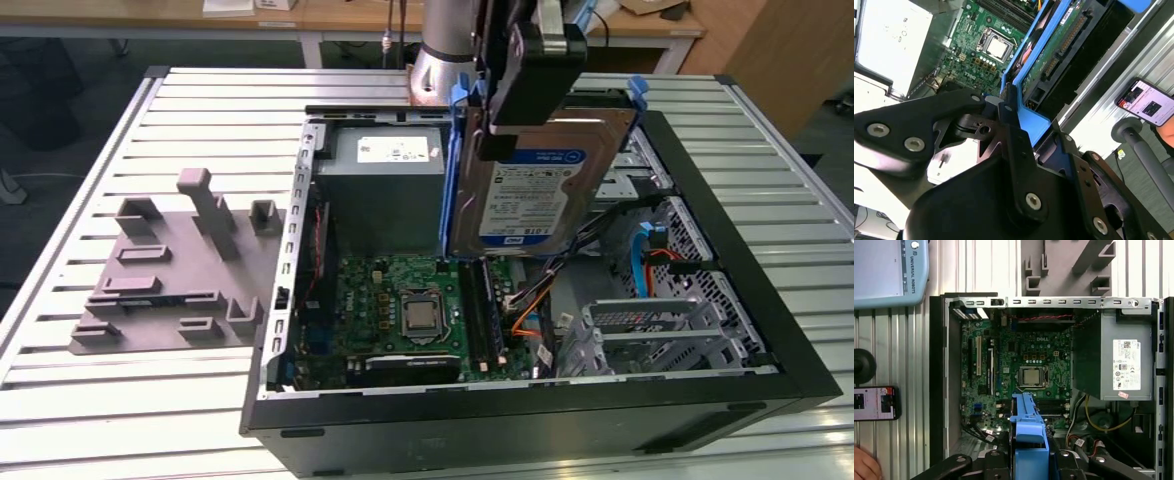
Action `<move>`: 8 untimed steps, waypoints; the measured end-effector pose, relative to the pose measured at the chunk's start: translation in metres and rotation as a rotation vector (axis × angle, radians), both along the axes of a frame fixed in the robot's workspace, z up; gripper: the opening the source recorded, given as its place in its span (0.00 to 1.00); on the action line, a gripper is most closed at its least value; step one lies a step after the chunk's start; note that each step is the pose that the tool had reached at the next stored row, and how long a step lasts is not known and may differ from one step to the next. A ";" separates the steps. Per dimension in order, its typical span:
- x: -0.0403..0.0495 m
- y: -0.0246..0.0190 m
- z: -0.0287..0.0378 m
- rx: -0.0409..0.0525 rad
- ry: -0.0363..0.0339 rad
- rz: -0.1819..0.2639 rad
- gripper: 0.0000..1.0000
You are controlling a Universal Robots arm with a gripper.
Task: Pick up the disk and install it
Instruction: 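Insert the disk into the insertion slot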
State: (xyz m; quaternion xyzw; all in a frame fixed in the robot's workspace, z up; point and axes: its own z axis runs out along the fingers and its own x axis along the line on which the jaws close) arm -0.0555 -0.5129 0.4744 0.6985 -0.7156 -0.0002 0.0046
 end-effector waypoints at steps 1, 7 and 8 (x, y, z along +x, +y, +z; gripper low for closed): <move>0.0001 -0.0006 0.0000 0.0000 0.0000 0.000 0.36; 0.0001 -0.0121 -0.0004 0.0001 0.0000 0.000 0.36; 0.0002 -0.0137 -0.0004 0.0001 0.0000 0.000 0.36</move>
